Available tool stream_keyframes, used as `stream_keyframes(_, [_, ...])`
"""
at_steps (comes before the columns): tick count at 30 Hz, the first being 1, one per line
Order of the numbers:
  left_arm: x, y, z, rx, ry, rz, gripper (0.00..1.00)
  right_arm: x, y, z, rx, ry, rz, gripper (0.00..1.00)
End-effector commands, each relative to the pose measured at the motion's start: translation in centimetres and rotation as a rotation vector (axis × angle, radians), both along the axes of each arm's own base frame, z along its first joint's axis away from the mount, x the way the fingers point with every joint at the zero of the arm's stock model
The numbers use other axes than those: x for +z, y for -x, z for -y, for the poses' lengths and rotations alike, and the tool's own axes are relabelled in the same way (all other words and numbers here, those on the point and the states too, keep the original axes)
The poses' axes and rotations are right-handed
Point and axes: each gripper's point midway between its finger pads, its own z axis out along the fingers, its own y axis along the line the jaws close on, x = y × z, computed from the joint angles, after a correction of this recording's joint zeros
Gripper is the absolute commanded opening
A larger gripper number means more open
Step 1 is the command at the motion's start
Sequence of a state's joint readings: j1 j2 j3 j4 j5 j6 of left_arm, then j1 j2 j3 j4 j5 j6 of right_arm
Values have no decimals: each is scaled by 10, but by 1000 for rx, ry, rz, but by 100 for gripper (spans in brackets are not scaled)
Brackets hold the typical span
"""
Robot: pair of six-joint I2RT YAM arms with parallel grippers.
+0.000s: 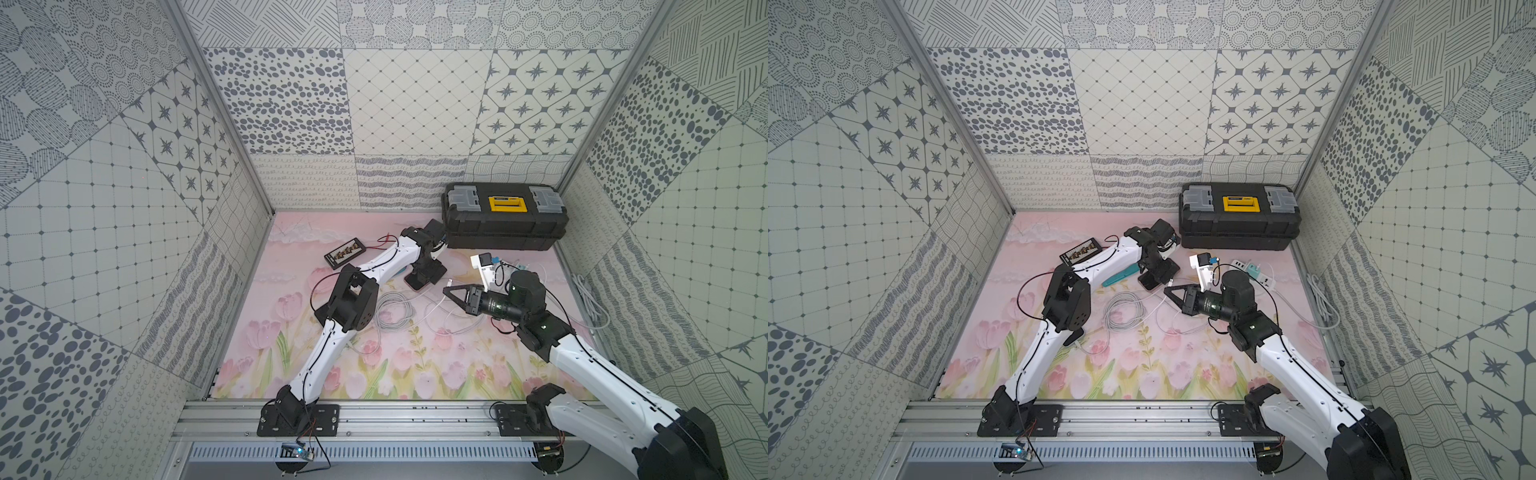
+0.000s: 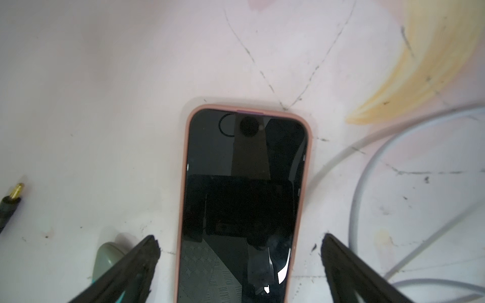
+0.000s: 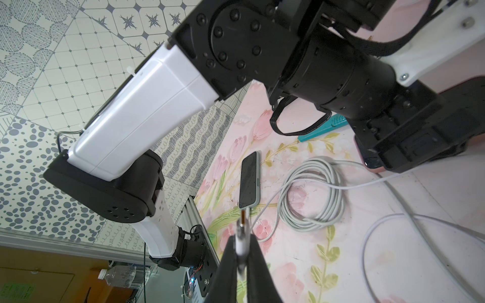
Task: Plug the charging cable into the phone
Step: Pick up the phone at the center of the board.
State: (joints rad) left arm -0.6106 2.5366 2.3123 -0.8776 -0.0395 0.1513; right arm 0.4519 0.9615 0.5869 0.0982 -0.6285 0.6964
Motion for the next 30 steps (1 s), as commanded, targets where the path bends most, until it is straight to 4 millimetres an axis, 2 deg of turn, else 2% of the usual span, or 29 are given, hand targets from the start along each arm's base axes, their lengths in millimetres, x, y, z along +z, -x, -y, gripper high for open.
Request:
stream_keyframes(1, [-11, 5, 0, -20, 8, -49, 99, 8, -3, -3, 11, -20, 40, 0])
stream_keyframes(11, [-22, 2, -9, 1, 22, -105, 99, 11, -7, -6, 19, -12, 46, 0])
stream_keyframes(18, [-41, 14, -9, -33, -15, -151, 97, 11, -8, -5, 17, -15, 47, 0])
stream_keyframes(25, [-51, 35, -11, -102, -69, -225, 84, 13, -7, -5, 15, -17, 51, 0])
stream_keyframes(28, [-52, 41, -17, -102, -100, -248, 85, 13, -7, -4, 14, -18, 53, 0])
stream_keyframes(30, [-50, 44, -20, -92, -105, -261, 91, 13, -7, -4, 15, -17, 52, 0])
